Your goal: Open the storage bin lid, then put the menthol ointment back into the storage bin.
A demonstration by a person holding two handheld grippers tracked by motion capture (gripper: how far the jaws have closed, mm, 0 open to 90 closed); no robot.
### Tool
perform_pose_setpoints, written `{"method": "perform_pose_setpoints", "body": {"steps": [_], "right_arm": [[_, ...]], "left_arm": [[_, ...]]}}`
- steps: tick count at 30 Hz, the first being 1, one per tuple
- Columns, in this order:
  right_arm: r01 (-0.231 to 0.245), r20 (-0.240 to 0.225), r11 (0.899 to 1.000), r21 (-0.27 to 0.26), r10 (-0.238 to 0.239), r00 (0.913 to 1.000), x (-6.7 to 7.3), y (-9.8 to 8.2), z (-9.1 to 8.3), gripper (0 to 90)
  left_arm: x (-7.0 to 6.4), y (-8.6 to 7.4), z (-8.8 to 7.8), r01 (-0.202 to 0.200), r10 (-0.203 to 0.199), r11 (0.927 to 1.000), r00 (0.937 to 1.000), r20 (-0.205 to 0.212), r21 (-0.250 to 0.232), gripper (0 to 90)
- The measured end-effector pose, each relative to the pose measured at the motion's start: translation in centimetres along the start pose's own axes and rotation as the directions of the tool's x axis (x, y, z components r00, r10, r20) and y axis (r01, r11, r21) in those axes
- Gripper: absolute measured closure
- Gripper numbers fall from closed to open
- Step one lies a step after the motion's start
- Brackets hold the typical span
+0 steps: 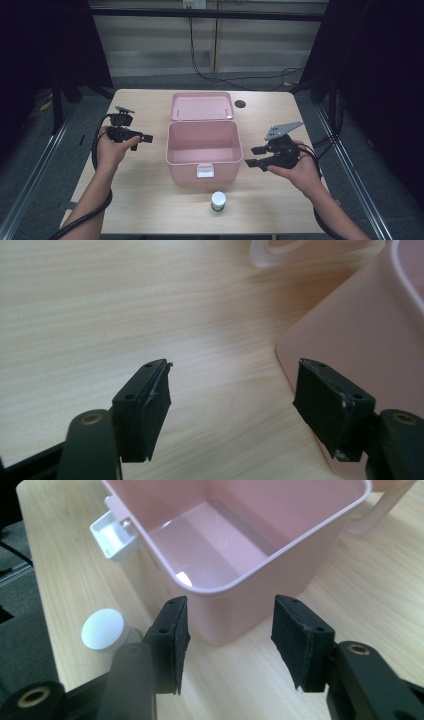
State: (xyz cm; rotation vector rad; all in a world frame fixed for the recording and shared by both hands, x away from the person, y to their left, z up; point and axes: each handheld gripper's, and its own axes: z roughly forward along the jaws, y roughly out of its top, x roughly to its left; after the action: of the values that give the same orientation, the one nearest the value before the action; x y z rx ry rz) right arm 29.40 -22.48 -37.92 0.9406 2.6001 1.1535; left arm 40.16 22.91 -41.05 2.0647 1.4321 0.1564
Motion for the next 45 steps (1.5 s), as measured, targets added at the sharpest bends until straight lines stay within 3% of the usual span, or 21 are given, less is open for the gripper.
{"method": "perform_pose_setpoints", "body": {"steps": [7,9,18,25,30,31,33,34,37,39,42,45], "right_arm": [[0.005,-0.01,1.0,0.029,-0.005,0.9999,0.7,-0.9,0.6,43.3],[0.003,-0.02,0.999,0.05,-0.002,0.9998,0.9,-1.4,1.1,41.5],[0.019,-0.037,0.997,0.069,-0.017,0.9992,1.6,-2.0,1.9,40.1],[0.025,-0.047,0.994,0.111,-0.02,0.9987,2.0,-2.7,2.8,39.6],[0.03,-0.056,0.993,0.118,-0.024,0.9982,2.3,-2.9,3.2,39.0],[0.033,-0.061,0.992,0.119,-0.026,0.9978,2.4,-2.9,3.4,38.7],[0.035,-0.06,0.991,0.13,-0.027,0.9978,2.5,-3.0,3.5,38.7],[0.035,-0.06,0.991,0.13,-0.027,0.9978,2.5,-3.0,3.5,38.7],[0.044,-0.067,0.989,0.142,-0.035,0.9971,2.8,-3.1,3.8,37.7],[0.047,-0.065,0.988,0.144,-0.038,0.9972,2.9,-3.2,3.9,37.5],[0.053,-0.069,0.988,0.144,-0.043,0.9967,3.0,-3.4,4.1,37.3],[0.057,-0.071,0.986,0.158,-0.046,0.9964,3.2,-3.4,4.3,36.9]], "left_arm": [[0.4,-1.9,0.5,0.007,-0.007,1.0,0.9997,0.023,-0.003,29.5],[0.6,-3.2,1.1,-0.006,0.005,0.9999,0.9996,0.028,0.01,29.2],[0.8,-5.2,2.4,0.009,-0.009,0.9997,0.9998,0.016,0.022,26.7],[0.9,-6.9,4.0,-0.041,0.04,0.9969,0.9991,0.01,0.067,22.8],[0.7,-7.1,4.3,-0.072,0.072,0.9963,0.9974,-0.005,0.047,19.9],[0.4,-7.3,4.5,-0.099,0.099,0.9947,0.9949,-0.02,0.028,19.2],[0.1,-7.6,4.8,-0.113,0.113,0.9936,0.993,-0.034,0.002,15.5],[0.1,-7.6,4.8,-0.113,0.113,0.9936,0.993,-0.034,0.002,14.9],[-0.3,-8.1,4.9,-0.174,0.173,0.9848,0.9825,-0.07,-0.003,13.4],[-0.4,-8.2,4.9,-0.175,0.174,0.9845,0.9819,-0.075,-0.009,13.0],[-0.8,-8.7,5.1,-0.223,0.219,0.9746,0.97,-0.105,-0.021,11.1],[-1.0,-8.8,5.4,-0.239,0.236,0.9707,0.9662,-0.104,-0.022,6.4]]}}
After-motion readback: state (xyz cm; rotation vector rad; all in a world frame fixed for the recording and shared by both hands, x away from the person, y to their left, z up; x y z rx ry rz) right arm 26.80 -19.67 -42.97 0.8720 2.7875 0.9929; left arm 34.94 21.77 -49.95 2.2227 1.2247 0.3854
